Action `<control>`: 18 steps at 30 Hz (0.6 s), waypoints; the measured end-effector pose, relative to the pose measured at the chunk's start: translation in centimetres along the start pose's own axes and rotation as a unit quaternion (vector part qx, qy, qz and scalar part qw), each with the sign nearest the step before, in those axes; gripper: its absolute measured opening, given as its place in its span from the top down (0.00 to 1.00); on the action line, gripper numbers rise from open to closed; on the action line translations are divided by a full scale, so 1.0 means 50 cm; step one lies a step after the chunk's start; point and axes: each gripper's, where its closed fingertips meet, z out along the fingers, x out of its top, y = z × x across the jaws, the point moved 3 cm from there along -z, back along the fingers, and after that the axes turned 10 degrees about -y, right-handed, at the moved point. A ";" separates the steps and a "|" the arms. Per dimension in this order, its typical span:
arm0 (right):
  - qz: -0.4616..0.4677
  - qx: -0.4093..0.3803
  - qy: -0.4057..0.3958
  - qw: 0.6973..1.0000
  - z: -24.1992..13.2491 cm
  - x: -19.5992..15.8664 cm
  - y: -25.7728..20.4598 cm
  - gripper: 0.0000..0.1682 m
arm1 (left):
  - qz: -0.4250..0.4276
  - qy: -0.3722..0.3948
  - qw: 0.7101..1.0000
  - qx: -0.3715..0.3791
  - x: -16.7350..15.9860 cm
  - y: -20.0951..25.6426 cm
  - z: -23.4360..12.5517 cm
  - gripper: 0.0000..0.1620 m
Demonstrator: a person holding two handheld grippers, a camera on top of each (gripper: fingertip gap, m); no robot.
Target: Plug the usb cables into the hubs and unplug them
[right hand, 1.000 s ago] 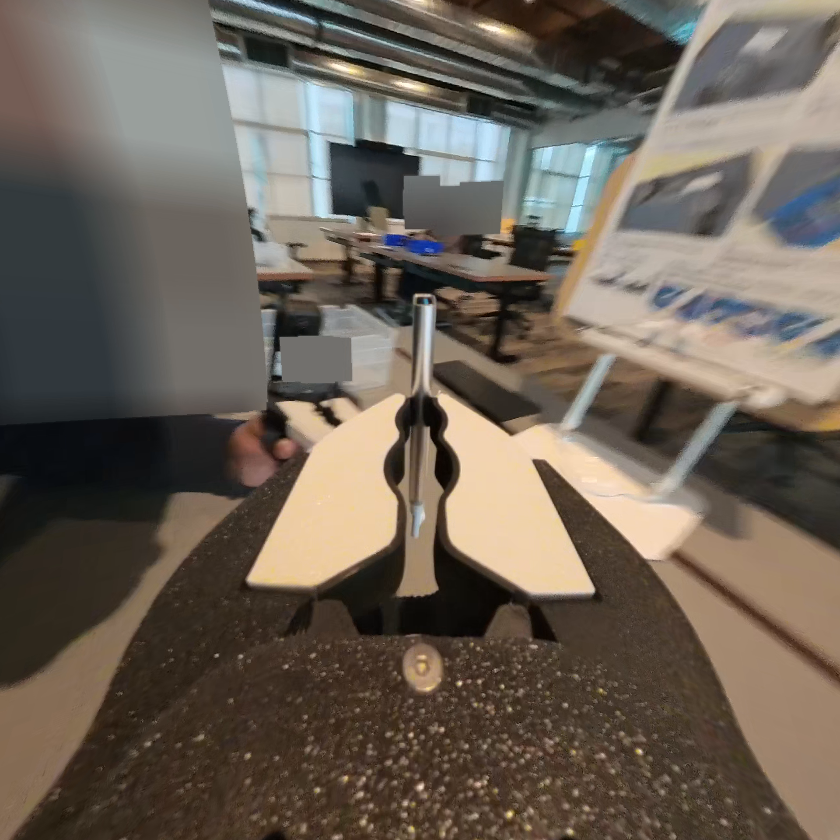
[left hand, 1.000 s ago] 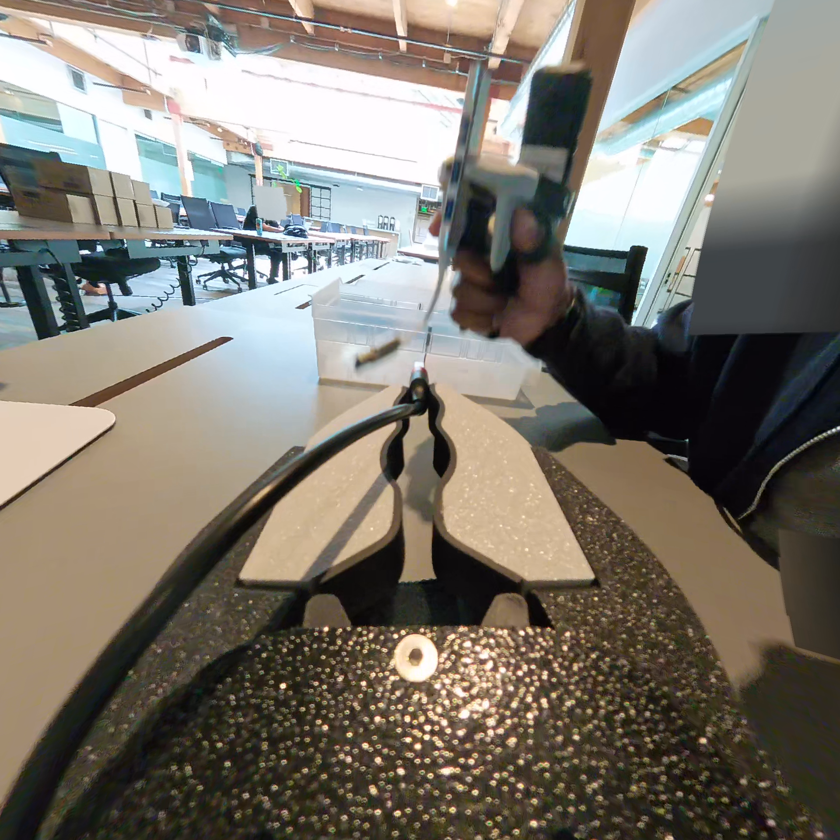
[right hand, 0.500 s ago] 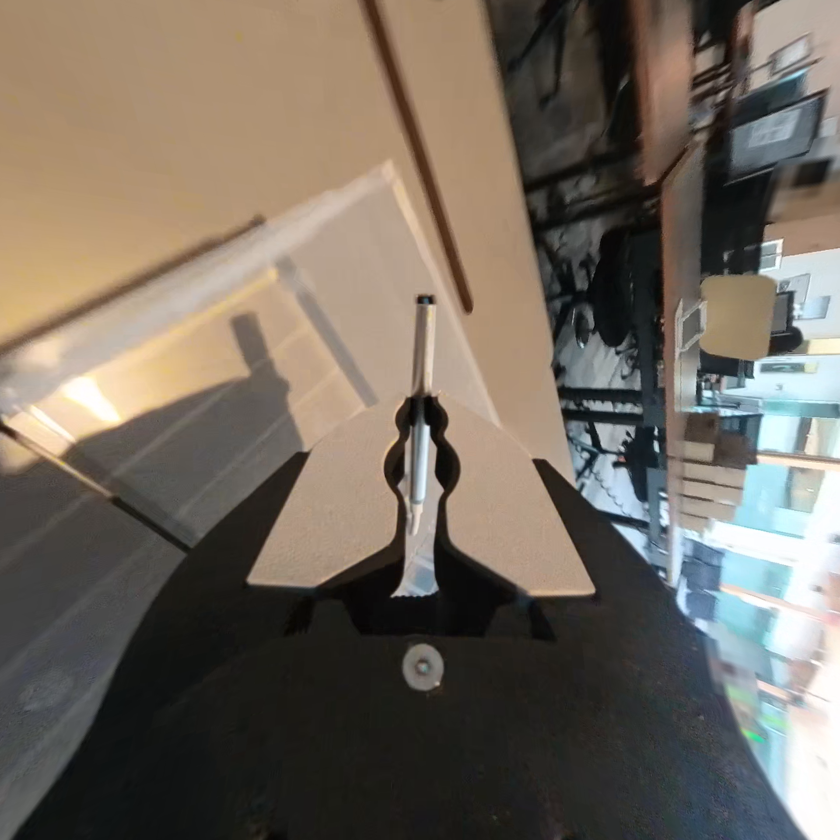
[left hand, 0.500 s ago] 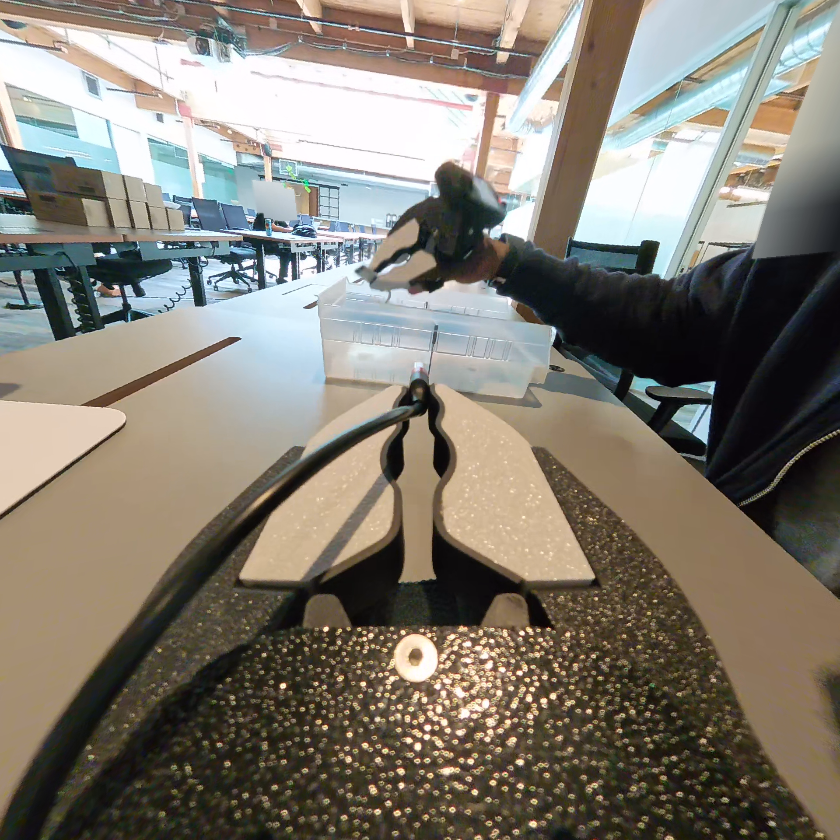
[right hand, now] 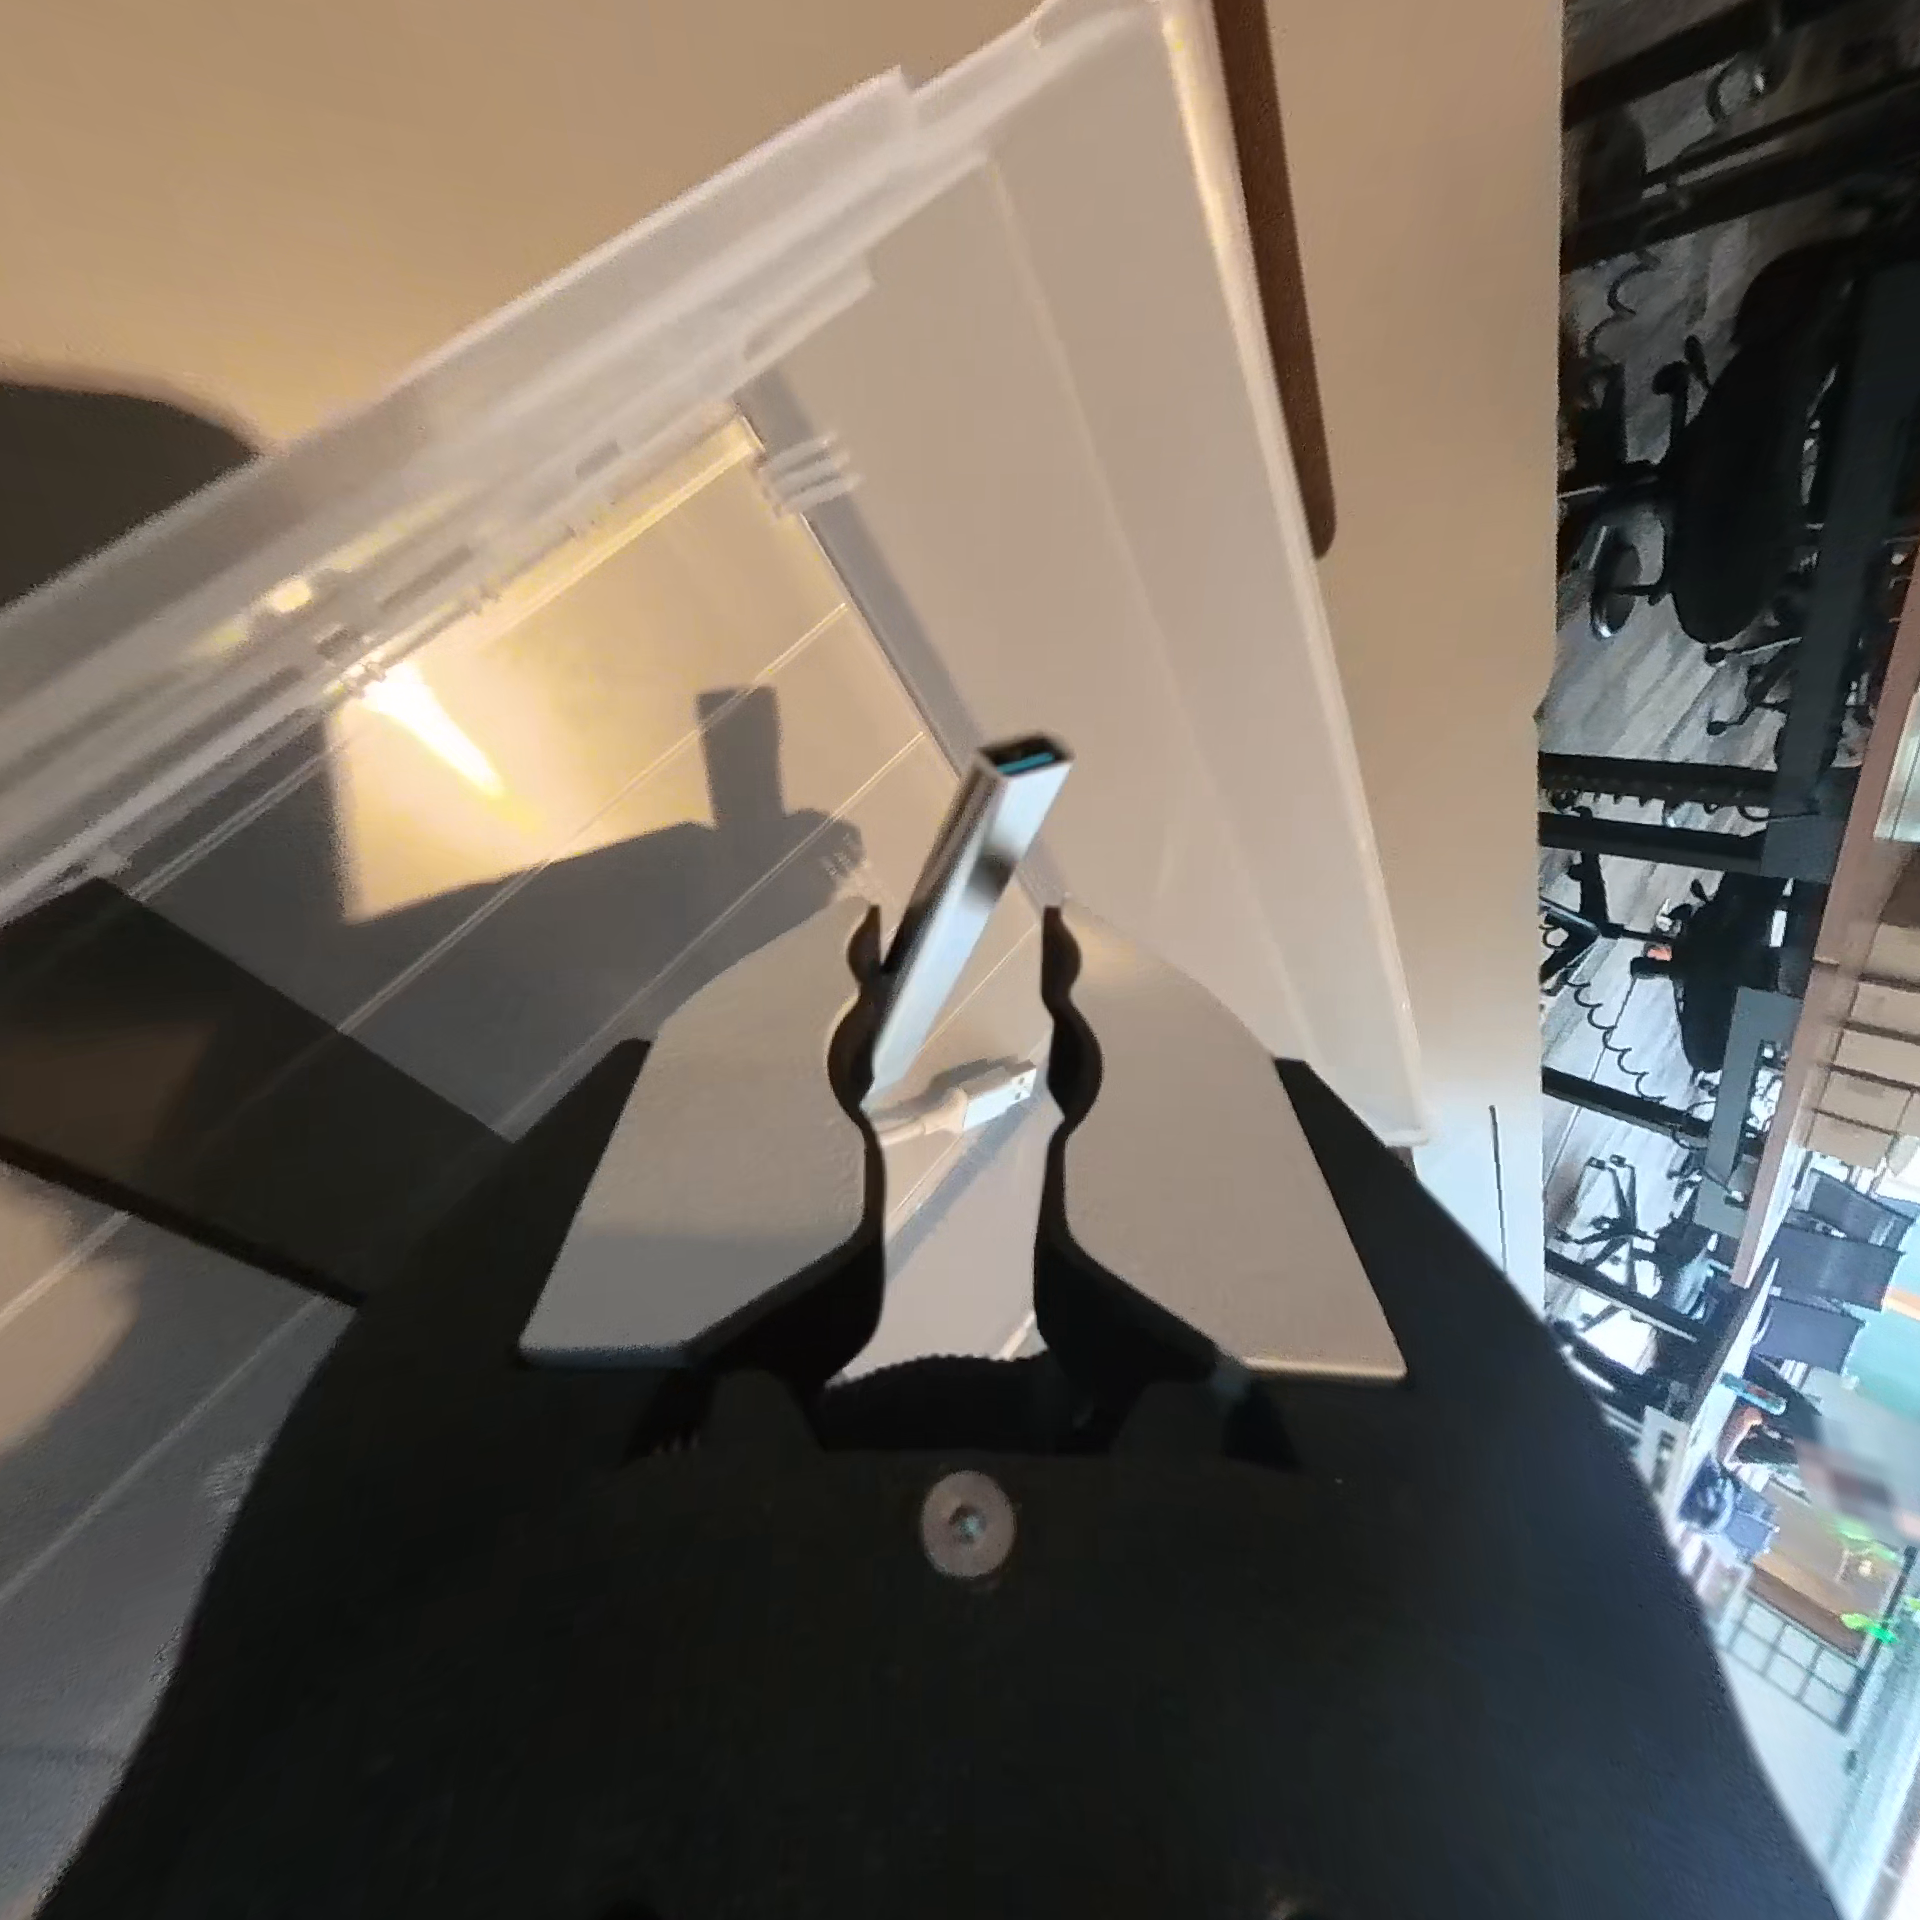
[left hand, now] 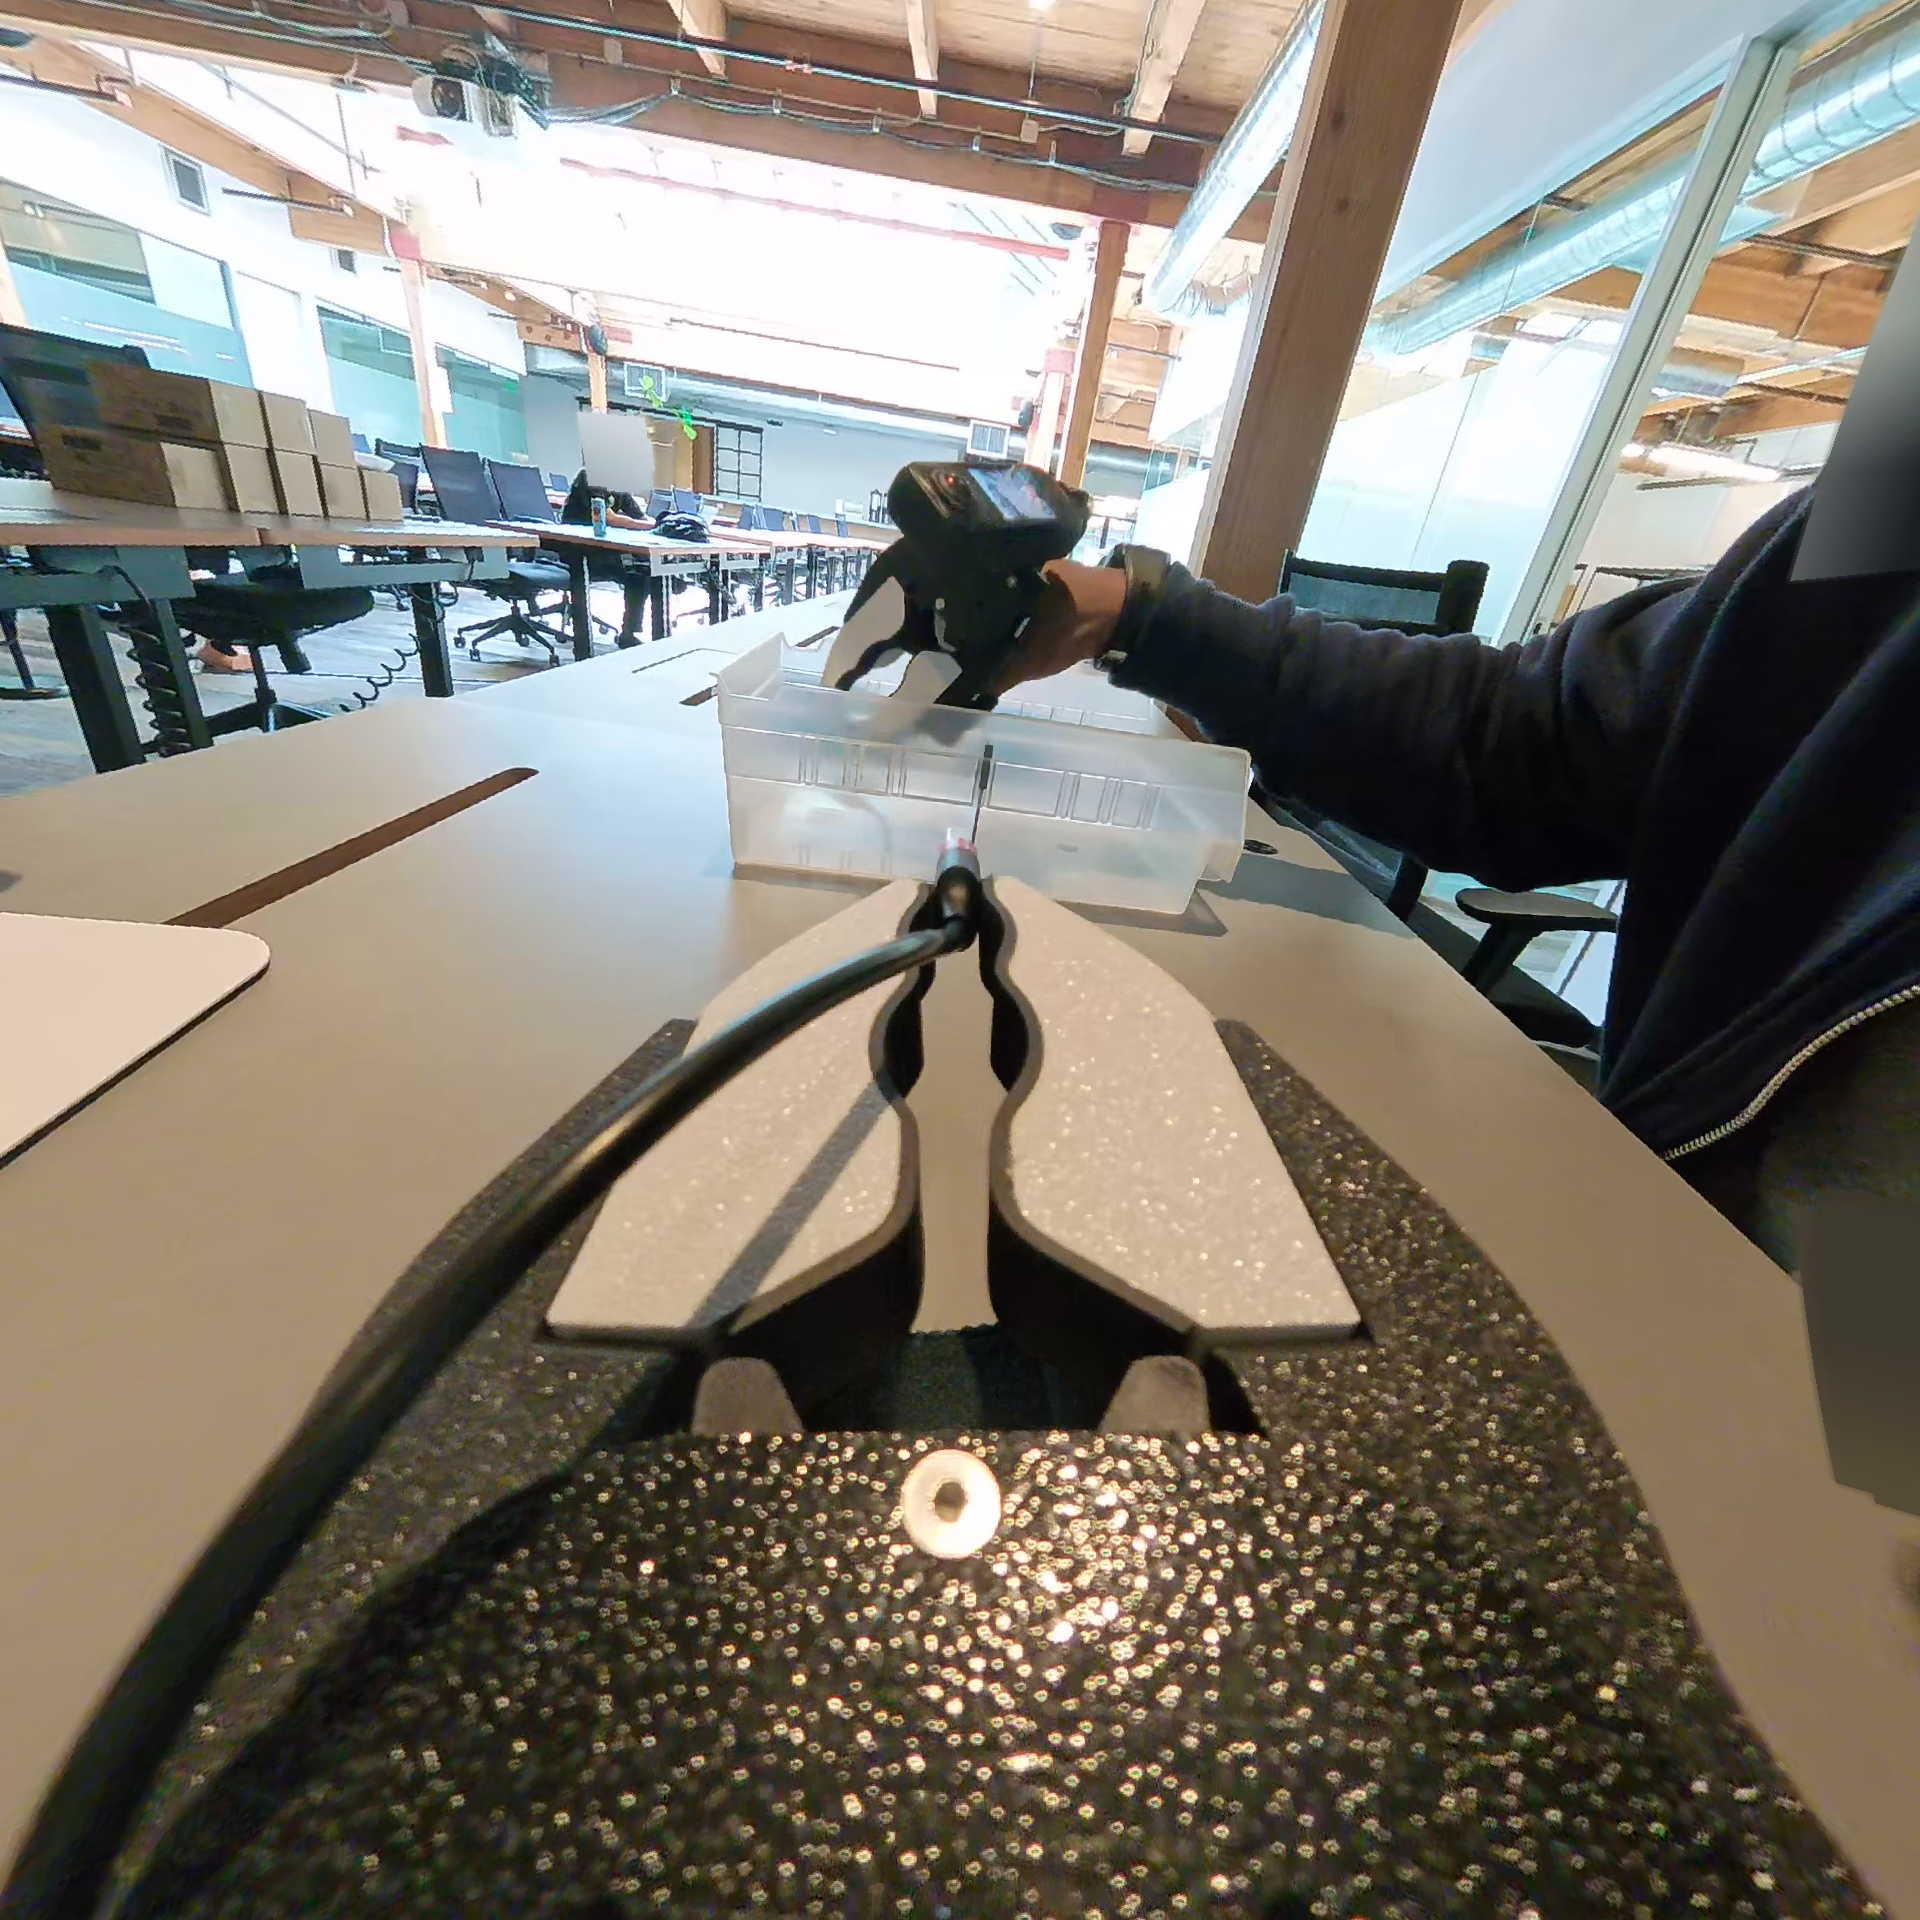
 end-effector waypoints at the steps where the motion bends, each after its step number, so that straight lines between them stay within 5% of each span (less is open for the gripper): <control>1: 0.006 0.000 0.000 1.000 -0.002 -0.001 0.002 0.80 | 0.000 0.000 1.000 0.000 0.000 0.000 0.000 0.96; 15: 0.011 -0.007 0.064 0.998 -0.086 -0.008 0.000 0.67 | 0.013 -0.014 1.000 0.012 -0.005 0.001 0.010 0.96; 18: 0.078 0.027 0.148 0.985 -0.136 -0.004 0.007 0.65 | 0.018 -0.024 0.999 0.024 -0.009 0.002 0.012 0.96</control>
